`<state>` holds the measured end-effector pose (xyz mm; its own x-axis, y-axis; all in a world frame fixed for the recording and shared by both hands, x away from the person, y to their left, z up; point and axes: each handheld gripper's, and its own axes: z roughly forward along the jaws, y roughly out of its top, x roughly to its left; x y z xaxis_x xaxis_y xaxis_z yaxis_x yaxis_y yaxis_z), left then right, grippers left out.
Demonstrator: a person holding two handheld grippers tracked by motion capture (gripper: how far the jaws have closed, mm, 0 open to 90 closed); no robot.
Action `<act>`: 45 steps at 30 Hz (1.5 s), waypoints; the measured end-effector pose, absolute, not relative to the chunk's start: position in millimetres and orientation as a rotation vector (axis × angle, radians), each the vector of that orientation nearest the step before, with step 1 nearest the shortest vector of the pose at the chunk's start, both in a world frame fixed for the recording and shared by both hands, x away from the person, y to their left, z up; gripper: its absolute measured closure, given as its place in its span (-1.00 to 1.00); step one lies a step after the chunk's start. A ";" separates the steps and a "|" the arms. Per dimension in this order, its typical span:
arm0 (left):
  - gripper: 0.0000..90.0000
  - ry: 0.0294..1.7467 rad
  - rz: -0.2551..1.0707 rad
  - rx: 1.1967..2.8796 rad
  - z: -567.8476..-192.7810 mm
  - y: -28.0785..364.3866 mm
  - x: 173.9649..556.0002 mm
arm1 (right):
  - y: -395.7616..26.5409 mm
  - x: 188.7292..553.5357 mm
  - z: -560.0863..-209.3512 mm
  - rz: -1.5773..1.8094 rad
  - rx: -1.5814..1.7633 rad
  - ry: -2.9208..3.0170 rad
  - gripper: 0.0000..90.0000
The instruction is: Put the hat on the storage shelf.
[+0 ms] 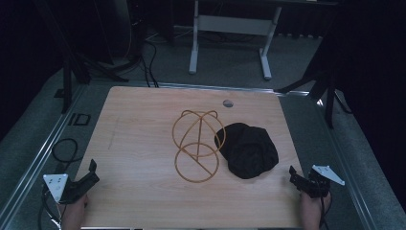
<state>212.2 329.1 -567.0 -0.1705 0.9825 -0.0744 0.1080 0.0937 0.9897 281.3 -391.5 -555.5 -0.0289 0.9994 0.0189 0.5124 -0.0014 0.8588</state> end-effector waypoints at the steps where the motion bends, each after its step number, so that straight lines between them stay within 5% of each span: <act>1: -0.99 1.457 1.208 1.147 -567.0 329.1 212.2 | -390.8 281.9 -554.2 0.947 1.582 1.625 -0.70; 19: -0.99 1.453 1.198 1.147 -566.9 329.7 212.2 | -352.9 308.0 -454.0 1.296 1.239 1.952 -0.71; 33: -0.99 1.457 1.194 1.150 -566.8 329.9 212.4 | -317.1 327.6 -454.5 1.279 1.024 2.268 -0.71; 45: -0.99 1.451 1.192 1.152 -566.9 329.7 212.4 | -297.2 349.9 -473.7 1.064 1.054 2.311 0.05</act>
